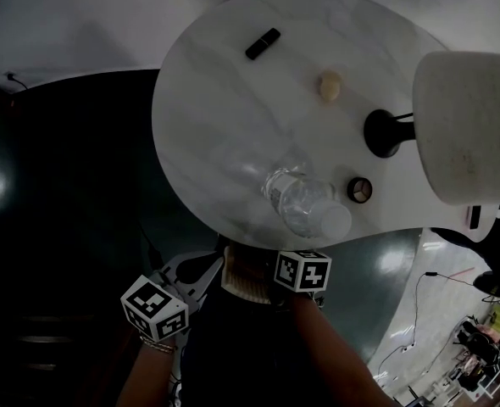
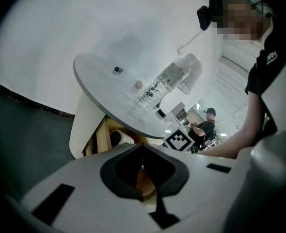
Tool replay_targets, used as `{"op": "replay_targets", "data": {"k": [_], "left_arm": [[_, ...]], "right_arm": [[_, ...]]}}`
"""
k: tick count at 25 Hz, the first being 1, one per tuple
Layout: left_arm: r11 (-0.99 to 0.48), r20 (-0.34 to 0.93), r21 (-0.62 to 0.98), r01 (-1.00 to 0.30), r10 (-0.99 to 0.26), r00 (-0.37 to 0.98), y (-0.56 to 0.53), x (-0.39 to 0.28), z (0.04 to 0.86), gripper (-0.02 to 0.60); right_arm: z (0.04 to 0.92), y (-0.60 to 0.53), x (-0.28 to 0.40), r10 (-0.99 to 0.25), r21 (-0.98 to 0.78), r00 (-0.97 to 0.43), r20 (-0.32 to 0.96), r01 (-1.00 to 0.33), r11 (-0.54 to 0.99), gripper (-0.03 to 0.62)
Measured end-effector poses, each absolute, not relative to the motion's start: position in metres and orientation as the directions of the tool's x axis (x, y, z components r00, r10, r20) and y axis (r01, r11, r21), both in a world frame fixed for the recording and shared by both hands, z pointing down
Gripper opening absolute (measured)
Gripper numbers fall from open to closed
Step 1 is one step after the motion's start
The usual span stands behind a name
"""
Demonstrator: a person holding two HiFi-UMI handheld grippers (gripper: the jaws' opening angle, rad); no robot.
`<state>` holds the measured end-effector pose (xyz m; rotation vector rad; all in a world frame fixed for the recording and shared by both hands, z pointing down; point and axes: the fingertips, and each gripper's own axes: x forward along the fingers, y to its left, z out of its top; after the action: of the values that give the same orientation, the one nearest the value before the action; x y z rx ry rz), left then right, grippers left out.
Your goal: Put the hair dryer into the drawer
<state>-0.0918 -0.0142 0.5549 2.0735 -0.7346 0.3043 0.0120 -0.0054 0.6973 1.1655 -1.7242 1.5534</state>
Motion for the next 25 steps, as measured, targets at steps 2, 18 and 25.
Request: {"op": "replay_targets", "data": {"k": [2, 18, 25], "left_arm": [[-0.423, 0.471, 0.672, -0.608, -0.390, 0.792, -0.015, -0.093, 0.556, 0.008], [-0.420, 0.468, 0.682, -0.599, -0.378, 0.799, -0.009, -0.095, 0.557, 0.008], [-0.439, 0.471, 0.670, -0.599, -0.372, 0.800, -0.009, -0.095, 0.553, 0.008]], "right_arm": [[0.698, -0.007, 0.011, -0.255, -0.507, -0.482, 0.838, -0.861, -0.035, 0.221], [0.716, -0.008, 0.003, -0.255, -0.439, -0.441, 0.861, -0.896, 0.067, 0.222], [0.726, -0.004, -0.001, -0.215, -0.361, -0.377, 0.901, -0.926, 0.111, 0.222]]}}
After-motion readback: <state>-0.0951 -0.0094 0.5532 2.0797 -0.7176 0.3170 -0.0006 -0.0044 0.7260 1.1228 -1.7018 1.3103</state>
